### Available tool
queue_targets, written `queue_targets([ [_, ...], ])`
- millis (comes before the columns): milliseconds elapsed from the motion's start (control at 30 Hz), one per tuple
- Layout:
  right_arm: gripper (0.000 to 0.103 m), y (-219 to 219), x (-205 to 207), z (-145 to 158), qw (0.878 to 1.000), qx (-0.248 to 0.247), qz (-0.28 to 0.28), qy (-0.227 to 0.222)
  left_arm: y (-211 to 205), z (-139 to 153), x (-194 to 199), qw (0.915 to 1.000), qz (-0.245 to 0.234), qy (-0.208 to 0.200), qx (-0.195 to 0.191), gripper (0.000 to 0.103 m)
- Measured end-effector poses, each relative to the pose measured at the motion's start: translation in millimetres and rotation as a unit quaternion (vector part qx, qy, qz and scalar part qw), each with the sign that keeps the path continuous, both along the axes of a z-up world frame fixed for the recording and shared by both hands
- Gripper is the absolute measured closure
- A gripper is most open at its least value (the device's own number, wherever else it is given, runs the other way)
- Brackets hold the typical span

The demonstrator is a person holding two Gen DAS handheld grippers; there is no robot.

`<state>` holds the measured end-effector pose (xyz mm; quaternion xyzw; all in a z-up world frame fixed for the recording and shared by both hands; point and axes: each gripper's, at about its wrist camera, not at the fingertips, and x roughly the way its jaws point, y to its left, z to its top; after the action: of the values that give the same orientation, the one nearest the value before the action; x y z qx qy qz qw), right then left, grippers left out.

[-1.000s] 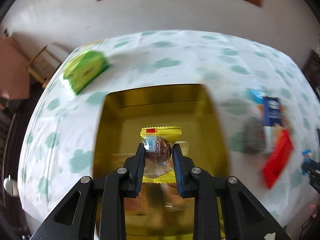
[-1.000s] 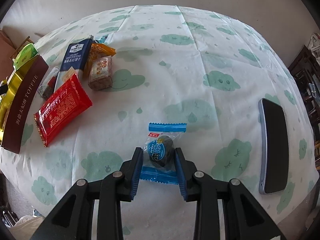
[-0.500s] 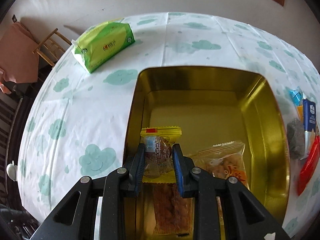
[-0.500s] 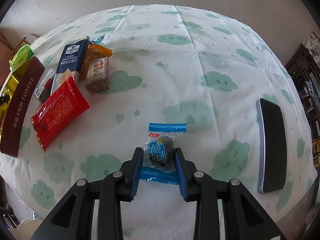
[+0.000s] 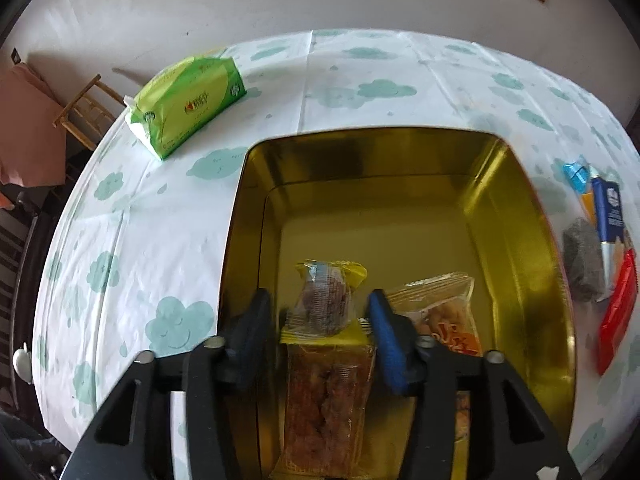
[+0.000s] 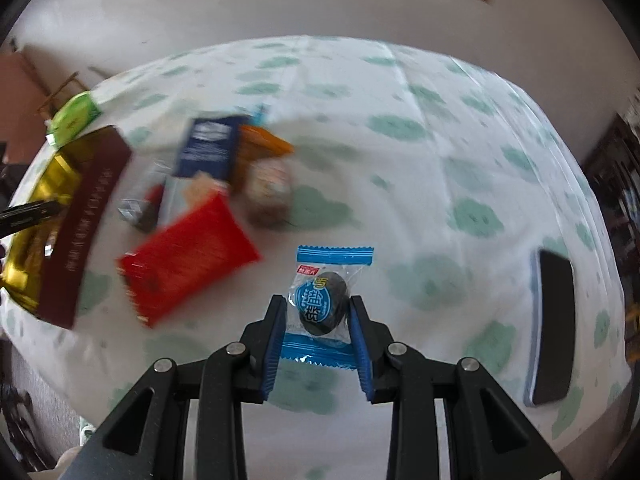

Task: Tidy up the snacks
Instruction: 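Carry the blue-wrapped candy into the tin and release it with the right tool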

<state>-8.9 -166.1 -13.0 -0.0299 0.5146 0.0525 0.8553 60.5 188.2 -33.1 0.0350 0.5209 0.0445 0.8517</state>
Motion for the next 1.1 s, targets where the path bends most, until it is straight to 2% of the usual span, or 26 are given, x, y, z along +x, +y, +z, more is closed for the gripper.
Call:
queue_targets([
  [267,0.071,85.9,18.7,17.6,0.994,0.045,0.096,-0.018,0.6,22.8,-13.7,0.9984,0.015,-0.043,-0.032,0.043],
  [367,0.071,116.6,30.6,23.1,0.99,0.062,0.124,-0.024,1.1,27.9,-16.6,0.998,0.024,-0.052,-0.025,0.042],
  [467,0.071,145.3,39.6,29.0,0.985,0.068,0.155,-0.033,1.5,30.0,-19.0,0.9977,0.03,-0.06,-0.007,0.036],
  [567,0.071,175.5,50.3,33.1,0.981,0.073,0.179,-0.035,4.9,28.1,-21.3,0.9978,0.032,-0.057,-0.015,0.034],
  [867,0.071,223.5,83.6,31.1,0.977,0.073,0.198,-0.035,7.1,20.2,-17.2,0.9982,0.029,-0.049,-0.016,0.029],
  [1100,0.071,240.5,104.1,17.2,0.978,0.066,0.199,-0.021,10.0,15.7,-15.4,0.9985,0.028,-0.041,-0.025,0.029],
])
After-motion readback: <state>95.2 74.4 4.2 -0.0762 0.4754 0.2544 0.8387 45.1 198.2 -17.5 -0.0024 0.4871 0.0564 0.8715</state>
